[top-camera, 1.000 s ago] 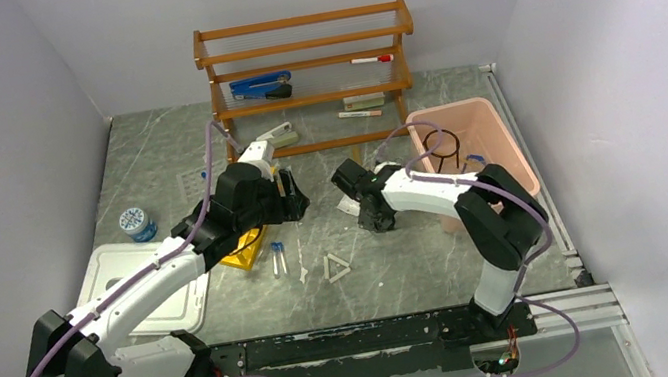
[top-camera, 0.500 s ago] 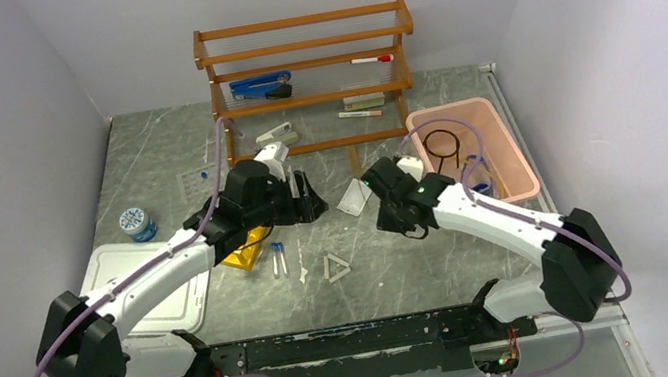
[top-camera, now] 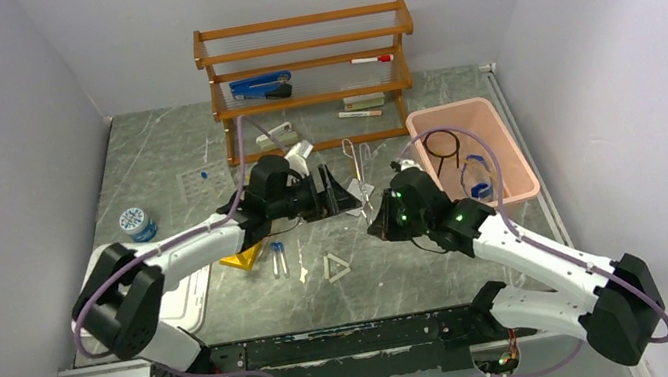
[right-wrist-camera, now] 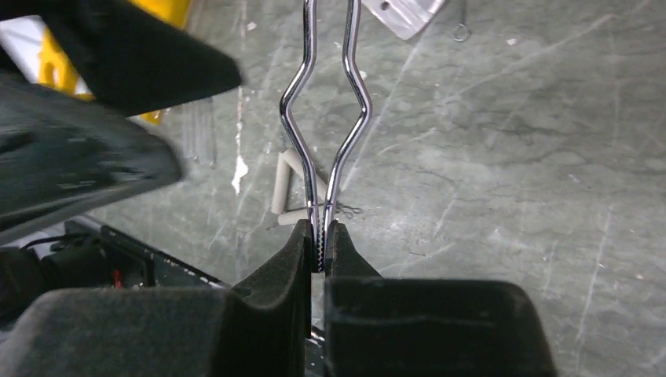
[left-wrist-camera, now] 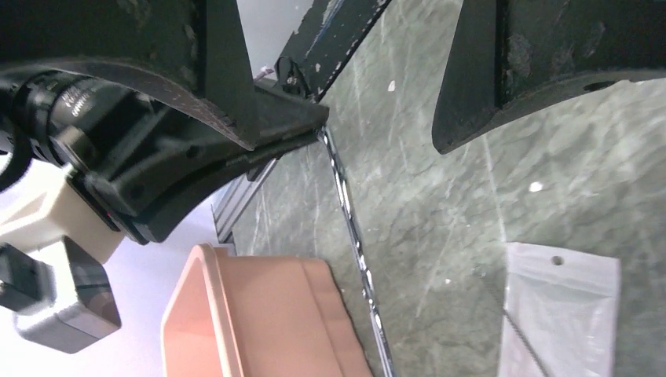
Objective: Organize the chemistry lab equipment
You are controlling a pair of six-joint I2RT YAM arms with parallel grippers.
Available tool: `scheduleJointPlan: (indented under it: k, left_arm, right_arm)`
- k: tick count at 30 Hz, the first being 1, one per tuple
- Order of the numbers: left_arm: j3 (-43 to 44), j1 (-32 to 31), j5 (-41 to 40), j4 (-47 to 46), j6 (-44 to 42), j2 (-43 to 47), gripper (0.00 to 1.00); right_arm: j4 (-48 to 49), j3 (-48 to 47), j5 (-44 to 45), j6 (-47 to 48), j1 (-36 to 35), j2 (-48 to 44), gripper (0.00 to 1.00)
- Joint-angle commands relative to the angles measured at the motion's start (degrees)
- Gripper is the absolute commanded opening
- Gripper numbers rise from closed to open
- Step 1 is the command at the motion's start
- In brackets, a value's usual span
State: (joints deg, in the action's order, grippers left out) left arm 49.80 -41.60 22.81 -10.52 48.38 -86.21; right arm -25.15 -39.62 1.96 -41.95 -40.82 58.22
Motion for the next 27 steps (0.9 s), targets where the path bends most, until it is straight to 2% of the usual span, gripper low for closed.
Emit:
scheduleJointPlan:
  k: [1,6,14,18,20,21,22,23,24,27]
  left_arm:
    - [3.7,-1.6,4.4,-8.8,3.9,-4.8,0.82]
    - [8.0,-1.7,0.5,-7.9,3.0,-8.8,0.68]
    - [9.8,-1.9,-4.1,-7.8,0.2,-10.1,0.32]
    - [10.6,-1.9,-4.0,-7.3,-2.5,-10.5,0.09]
    - [10.6,-1.9,-3.5,-8.0,-4.7,-10.0,0.05]
    - [10.6,-1.9,-3.2,-8.4,-6.3,-9.7,0.05]
    - [10.6,-1.9,-3.1,-8.4,-8.0,-9.1,0.05]
    - [10.6,-1.9,-2.8,-8.3,-9.4,-8.5,0.05]
    - [10.5,-1.8,-2.3,-8.5,-10.9,-7.7,0.05]
    - [10.3,-1.7,-1.7,-7.1,-15.9,-5.0,0.05]
  right_arm:
    - [6.6,0.4,-4.6,3.4,0.1,-2.1,0.0]
    - [6.4,0.1,-5.3,5.0,0.2,-2.7,0.0]
    - [7.6,0.0,-6.3,7.1,0.1,-3.7,0.0]
    - [8.9,0.0,-6.8,7.1,0.1,-3.8,0.0]
    - [9.0,-0.3,-6.4,6.7,0.2,-3.9,0.0]
    - [8.7,-0.9,-6.2,6.7,0.2,-4.0,0.09]
    - [8.2,-1.4,-6.2,7.3,0.2,-4.2,0.25]
    - [6.8,-2.6,-5.3,7.7,0.2,-4.4,0.37]
    - [5.5,-4.2,-3.6,8.1,0.3,-4.8,0.45]
    - [4.3,-8.4,0.0,8.9,0.3,-6.9,0.53]
